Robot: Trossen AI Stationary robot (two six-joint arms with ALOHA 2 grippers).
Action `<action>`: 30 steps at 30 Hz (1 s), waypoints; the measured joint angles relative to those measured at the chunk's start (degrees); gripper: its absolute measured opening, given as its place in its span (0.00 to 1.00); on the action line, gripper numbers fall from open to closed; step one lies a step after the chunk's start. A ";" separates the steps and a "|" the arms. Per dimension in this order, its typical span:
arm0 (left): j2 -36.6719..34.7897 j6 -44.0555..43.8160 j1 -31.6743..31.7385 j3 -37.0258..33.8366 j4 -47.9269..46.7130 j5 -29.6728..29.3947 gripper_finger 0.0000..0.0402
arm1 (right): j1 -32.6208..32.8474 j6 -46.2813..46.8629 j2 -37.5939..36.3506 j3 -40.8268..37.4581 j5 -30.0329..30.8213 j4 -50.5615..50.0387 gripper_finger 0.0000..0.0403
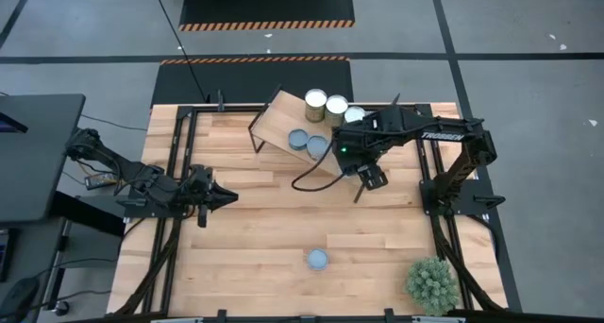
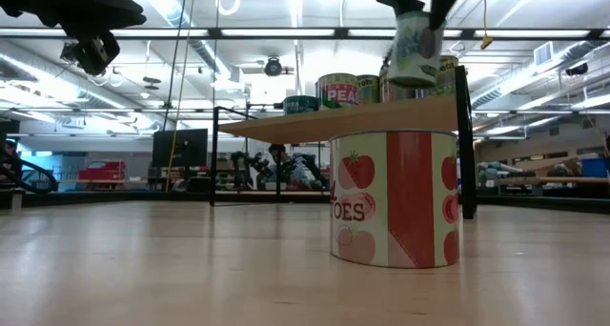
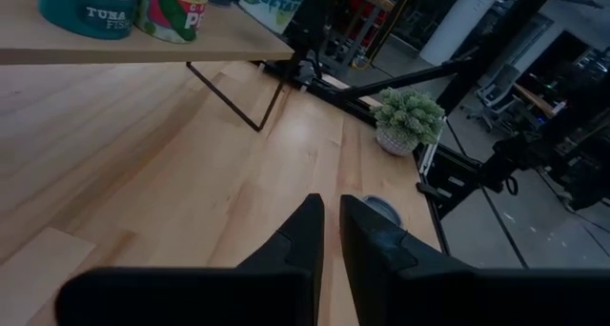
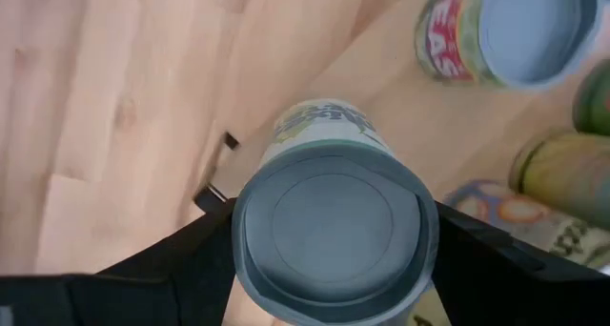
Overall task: Pick and place cans onto a shelf
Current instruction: Put the white canned mixed vegetables on the shelf
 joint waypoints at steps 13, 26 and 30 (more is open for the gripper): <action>0.02 -1.01 0.00 0.00 -0.04 -0.54 0.11 | -0.67 0.46 -1.53 -5.20 0.31 0.08 0.74; 0.02 -0.98 0.00 0.00 -0.04 -0.52 0.11 | -0.69 1.93 -1.53 -5.20 -0.65 0.08 0.81; 0.01 -1.01 0.00 0.00 -0.02 -0.34 0.11 | -0.69 2.05 -1.53 -5.20 -0.67 0.08 0.81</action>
